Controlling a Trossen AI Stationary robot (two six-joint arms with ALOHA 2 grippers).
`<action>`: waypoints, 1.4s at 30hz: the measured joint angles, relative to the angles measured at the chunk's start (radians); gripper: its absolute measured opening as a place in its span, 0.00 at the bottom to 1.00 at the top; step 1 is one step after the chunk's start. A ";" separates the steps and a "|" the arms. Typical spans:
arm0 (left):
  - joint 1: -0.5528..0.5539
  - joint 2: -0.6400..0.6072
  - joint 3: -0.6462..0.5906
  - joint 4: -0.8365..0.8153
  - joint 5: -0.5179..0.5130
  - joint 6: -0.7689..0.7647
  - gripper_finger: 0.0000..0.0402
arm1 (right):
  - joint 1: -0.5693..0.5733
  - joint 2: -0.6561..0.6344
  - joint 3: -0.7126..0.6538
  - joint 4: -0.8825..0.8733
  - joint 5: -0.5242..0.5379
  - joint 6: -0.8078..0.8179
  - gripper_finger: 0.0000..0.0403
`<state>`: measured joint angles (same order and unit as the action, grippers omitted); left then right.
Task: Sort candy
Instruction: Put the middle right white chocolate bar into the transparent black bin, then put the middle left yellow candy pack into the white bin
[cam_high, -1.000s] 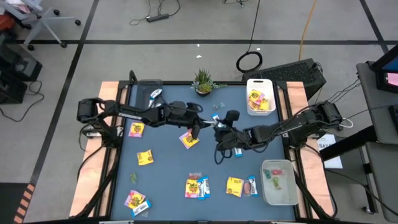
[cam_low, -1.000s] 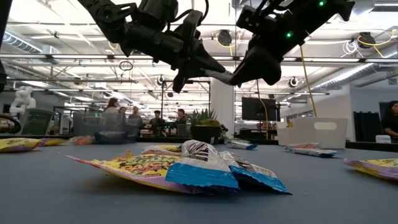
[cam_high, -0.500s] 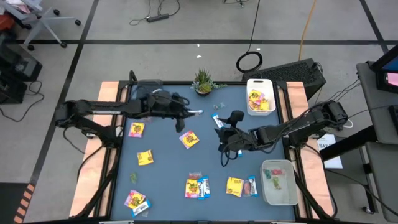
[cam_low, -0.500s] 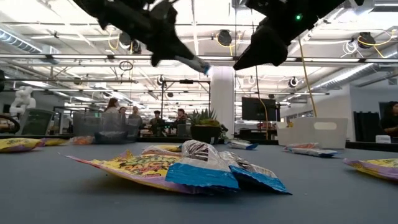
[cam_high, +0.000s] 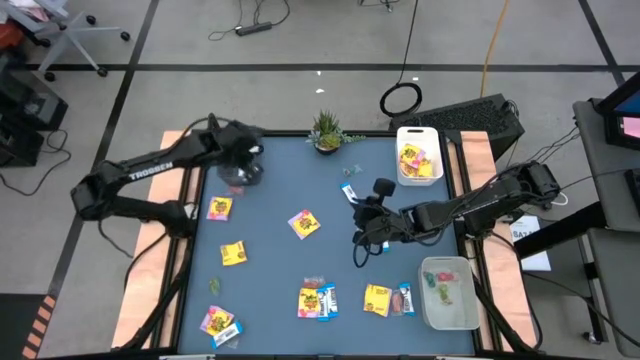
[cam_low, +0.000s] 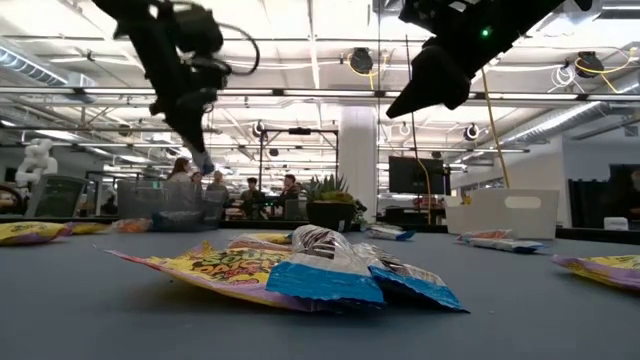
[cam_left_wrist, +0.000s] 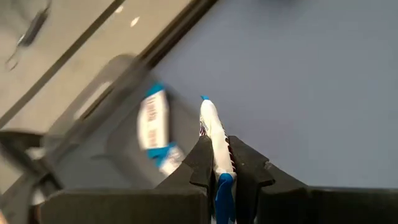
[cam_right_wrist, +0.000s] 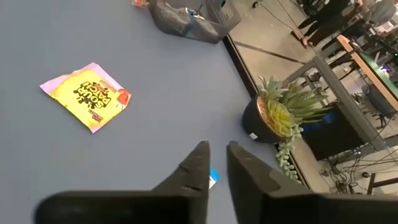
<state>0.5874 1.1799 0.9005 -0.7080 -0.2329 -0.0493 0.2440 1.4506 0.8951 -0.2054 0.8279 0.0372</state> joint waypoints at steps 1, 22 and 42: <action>0.031 0.017 0.000 0.000 0.000 0.016 0.08 | 0.000 0.000 0.000 0.000 -0.006 -0.002 0.06; 0.253 0.248 0.000 0.082 -0.063 0.221 0.22 | -0.001 0.000 0.000 0.003 -0.025 -0.005 0.00; -0.163 -0.162 0.000 -0.192 -0.033 0.158 0.32 | -0.021 0.101 -0.133 0.401 -0.202 0.028 0.00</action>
<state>0.4241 1.0177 0.9001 -0.8999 -0.2664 0.1089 0.2226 1.5519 0.7621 0.1959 0.6261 0.0656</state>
